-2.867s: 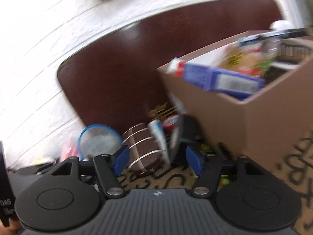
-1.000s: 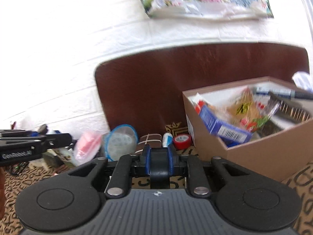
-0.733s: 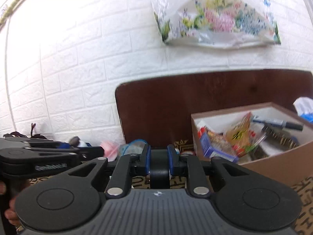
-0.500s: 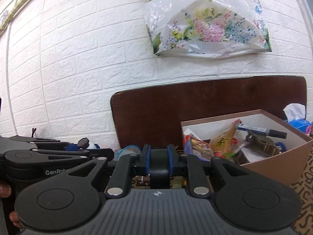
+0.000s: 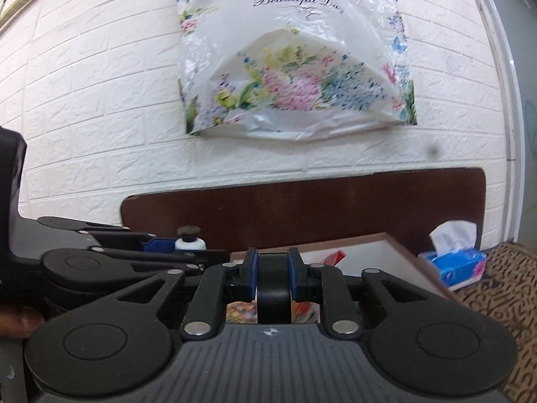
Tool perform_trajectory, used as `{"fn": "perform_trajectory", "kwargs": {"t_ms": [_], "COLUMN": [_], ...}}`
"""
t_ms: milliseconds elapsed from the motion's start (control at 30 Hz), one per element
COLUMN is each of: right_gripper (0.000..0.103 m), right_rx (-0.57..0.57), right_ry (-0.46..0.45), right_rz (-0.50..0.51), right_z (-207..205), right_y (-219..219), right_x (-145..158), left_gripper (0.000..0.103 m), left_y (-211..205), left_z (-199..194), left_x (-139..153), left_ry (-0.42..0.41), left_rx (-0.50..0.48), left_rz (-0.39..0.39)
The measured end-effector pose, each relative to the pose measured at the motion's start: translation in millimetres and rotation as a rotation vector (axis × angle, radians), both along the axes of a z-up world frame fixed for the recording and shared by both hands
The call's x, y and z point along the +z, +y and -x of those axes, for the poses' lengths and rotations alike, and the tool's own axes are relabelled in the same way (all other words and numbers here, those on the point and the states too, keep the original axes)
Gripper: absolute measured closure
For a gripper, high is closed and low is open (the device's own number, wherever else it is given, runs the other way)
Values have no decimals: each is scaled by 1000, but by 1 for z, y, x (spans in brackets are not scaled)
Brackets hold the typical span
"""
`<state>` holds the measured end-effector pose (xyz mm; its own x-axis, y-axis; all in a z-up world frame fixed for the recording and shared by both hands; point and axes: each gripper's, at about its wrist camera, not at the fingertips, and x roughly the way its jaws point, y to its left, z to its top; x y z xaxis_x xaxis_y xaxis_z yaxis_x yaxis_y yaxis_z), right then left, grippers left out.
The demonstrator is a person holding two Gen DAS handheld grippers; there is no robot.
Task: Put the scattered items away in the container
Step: 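Carry the bottle and the right tool's item over the cardboard box, then open both tools to drop the bottle and item into the cardboard box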
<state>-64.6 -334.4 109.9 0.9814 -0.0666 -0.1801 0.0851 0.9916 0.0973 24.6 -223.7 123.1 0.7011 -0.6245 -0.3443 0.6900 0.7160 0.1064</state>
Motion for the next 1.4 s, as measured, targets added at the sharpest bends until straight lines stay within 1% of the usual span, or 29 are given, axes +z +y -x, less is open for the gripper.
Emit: {"fn": "perform_trajectory", "kwargs": {"t_ms": [233, 333, 500, 633, 833, 1000, 1067, 1133, 1167, 1233, 1267, 1300, 1333, 1367, 1400], "right_gripper": [86, 86, 86, 86, 86, 86, 86, 85, 85, 84, 83, 81, 67, 50, 45], "right_rx": [-35, -52, -78, -94, -105, -111, -107, -101, -101, -103, -105, -106, -104, -100, -97], "right_ry": [3, 10, 36, 62, 102, 150, 167, 184, 189, 179, 174, 169, 163, 156, 150], "right_rz": [26, 22, 17, 8, 6, -6, -11, -16, -19, -22, -21, -18, -17, -19, -18], "right_z": [-24, -36, -63, -85, -114, -133, -137, -140, -140, -139, -138, -137, -137, -136, -136], "right_y": [-39, -56, -83, -100, -116, -126, -126, -127, -127, -126, -126, -125, -124, -124, -124], "right_x": [4, 3, -3, -11, -26, -39, -44, -49, -51, -53, -52, -50, -49, -47, -45], "left_gripper": [75, 75, 75, 75, 75, 75, 75, 75, 74, 68, 66, 61, 52, 48, 46], "left_y": [-30, -42, -62, -74, -85, -90, -89, -90, -90, -92, -93, -93, -93, -94, -95], "left_z": [-20, -28, -43, -57, -78, -91, -93, -90, -89, -89, -89, -88, -88, -88, -88], "left_x": [-5, -5, -7, -14, -23, -40, -41, -39, -40, -40, -39, -39, -39, -39, -39], "left_ry": [1, -4, -6, -1, 17, 50, 62, 52, 47, 34, 29, 23, 15, 6, -1], "left_rx": [-4, -1, 5, 18, 47, 77, 89, 89, 93, 117, 121, 124, 132, 139, 143], "left_rz": [-10, -16, -30, -47, -62, -90, -90, -93, -99, -107, -106, -106, -109, -112, -110]}}
